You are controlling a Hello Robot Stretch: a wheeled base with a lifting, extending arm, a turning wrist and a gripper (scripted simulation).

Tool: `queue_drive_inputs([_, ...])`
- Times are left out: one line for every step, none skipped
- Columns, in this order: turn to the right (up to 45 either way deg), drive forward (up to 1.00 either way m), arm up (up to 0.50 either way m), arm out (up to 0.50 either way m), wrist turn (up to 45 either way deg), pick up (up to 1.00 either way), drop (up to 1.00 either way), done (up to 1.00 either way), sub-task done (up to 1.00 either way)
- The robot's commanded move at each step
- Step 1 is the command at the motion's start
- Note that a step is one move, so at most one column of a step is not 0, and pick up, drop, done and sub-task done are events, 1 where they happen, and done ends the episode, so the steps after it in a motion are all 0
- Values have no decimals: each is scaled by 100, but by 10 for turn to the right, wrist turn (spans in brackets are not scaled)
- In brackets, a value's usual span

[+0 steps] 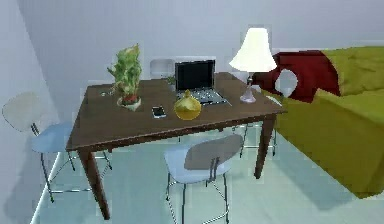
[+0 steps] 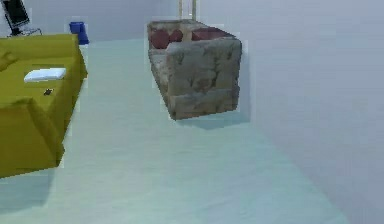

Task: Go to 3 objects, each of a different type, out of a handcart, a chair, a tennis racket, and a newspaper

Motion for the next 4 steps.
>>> queue_drive_inputs([0, 0, 0, 0, 0, 0, 0, 0, 100])
queue_drive_inputs([450, 0, 0, 0, 0, 0, 0, 0, 0])
queue_drive_inputs([180, 0, 0, 0, 0, 0, 0, 0, 0])
queue_drive_inputs([0, 100, 0, 0, 0, 0, 0, 0, 0])
